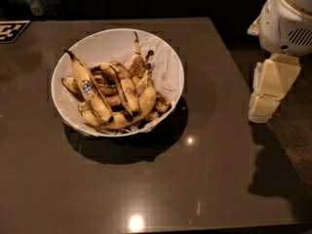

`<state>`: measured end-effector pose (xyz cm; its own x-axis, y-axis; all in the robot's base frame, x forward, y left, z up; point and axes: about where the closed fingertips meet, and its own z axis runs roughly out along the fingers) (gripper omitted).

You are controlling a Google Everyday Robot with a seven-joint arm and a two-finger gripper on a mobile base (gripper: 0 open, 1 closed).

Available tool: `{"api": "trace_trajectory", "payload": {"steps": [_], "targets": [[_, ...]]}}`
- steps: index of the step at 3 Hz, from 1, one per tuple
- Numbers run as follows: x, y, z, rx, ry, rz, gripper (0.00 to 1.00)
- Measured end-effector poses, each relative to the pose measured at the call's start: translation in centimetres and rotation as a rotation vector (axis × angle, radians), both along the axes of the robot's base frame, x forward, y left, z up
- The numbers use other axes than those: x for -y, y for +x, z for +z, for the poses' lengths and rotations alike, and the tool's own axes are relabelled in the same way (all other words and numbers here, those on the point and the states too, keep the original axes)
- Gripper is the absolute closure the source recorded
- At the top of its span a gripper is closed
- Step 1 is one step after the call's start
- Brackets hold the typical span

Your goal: Pick banana from white bowl

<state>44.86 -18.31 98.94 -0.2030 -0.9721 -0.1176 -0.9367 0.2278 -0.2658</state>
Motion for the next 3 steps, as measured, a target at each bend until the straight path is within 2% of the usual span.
{"api": "trace_trajectory", "payload": {"steps": [1,2,3], "targets": [[-0.9,-0.2,-0.4,0.063,-0.057,-0.057,0.0],[-3.8,-1.7,-0.2,0.111,-0.103,-0.052,0.0],[-6.4,-3.2,0.8,0.179,-0.151,0.011,0.0]]}}
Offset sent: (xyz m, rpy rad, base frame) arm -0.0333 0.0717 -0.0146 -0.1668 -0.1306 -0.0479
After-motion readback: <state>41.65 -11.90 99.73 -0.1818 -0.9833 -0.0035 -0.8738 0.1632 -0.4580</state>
